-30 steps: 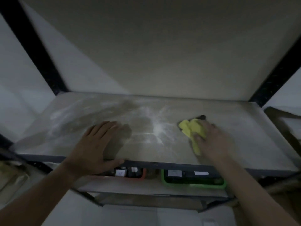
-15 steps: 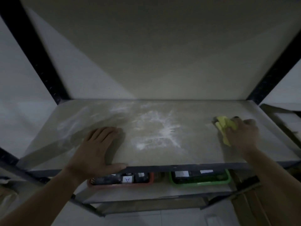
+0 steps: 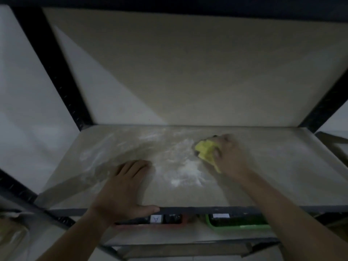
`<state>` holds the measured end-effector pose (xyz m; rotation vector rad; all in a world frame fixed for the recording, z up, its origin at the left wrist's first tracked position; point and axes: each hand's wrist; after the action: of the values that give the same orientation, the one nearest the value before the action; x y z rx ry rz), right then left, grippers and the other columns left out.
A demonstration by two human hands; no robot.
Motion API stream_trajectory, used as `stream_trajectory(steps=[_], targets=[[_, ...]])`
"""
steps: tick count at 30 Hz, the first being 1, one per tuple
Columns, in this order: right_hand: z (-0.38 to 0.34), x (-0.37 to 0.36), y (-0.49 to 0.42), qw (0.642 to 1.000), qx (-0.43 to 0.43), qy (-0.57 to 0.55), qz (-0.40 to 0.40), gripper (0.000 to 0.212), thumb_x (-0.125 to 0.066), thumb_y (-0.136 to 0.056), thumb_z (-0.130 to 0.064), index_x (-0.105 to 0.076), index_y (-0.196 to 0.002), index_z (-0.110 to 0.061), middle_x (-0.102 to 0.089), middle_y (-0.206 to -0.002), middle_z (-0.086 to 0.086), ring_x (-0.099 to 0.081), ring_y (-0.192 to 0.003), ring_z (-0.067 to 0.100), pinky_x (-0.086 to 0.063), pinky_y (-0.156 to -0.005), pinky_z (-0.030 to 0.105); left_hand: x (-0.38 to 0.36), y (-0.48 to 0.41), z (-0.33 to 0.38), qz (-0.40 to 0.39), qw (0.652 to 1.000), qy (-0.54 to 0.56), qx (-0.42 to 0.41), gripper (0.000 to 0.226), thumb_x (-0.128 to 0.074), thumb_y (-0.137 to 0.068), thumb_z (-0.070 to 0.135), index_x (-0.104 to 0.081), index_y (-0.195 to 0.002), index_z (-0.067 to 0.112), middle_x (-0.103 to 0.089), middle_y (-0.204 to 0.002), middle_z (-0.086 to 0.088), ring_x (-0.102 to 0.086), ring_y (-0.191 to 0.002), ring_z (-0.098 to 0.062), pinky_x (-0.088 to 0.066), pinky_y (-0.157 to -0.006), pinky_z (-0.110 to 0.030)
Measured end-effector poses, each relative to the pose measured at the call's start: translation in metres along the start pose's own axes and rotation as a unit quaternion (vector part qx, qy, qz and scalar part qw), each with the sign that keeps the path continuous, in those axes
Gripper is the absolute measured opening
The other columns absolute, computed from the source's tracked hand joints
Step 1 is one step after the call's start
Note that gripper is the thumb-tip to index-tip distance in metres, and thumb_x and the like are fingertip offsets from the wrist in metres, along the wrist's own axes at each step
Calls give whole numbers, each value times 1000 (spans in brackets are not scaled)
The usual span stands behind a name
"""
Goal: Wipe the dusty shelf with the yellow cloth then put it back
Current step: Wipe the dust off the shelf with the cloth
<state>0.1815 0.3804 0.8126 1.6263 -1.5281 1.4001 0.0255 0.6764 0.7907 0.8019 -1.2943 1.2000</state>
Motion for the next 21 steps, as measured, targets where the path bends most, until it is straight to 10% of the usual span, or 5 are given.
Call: stream_trajectory(steps=[3, 8, 21], targets=[[59, 24, -22, 994, -85, 21, 65, 37, -52, -89, -23, -60, -122, -8, -53, -122, 27, -56, -105, 46, -48, -91, 47, -1, -1, -2, 2, 1000, 15, 3, 109, -56, -69, 94, -51, -147, 17, -48, -148, 3, -46, -137, -20, -34, -116, -38], [70, 3, -48, 975, -176, 132, -40, 54, -47, -95, -45, -43, -139, -13, -42, -137, 28, -43, -124, 44, -35, -107, 48, -2, -3, 0, 9, 1000, 18, 6, 107, -59, -67, 92, -53, -145, 20, -50, -147, 5, -46, -137, -19, -34, -114, -38], [-15, -8, -44, 980, 175, -66, -63, 37, -55, -87, -14, -67, -122, -9, -64, -128, 12, -57, -118, 27, -33, -107, 28, -1, -2, 0, 7, 1000, 21, 7, 105, -58, -68, 92, -53, -144, 20, -50, -146, 5, -46, -137, -20, -32, -116, -37]])
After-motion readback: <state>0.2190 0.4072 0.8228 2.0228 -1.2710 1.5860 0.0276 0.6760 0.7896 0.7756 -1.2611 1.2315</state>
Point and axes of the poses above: each hand's wrist, its own y-axis away from the middle knuckle, its own x-axis out of the back of the hand, z = x × y
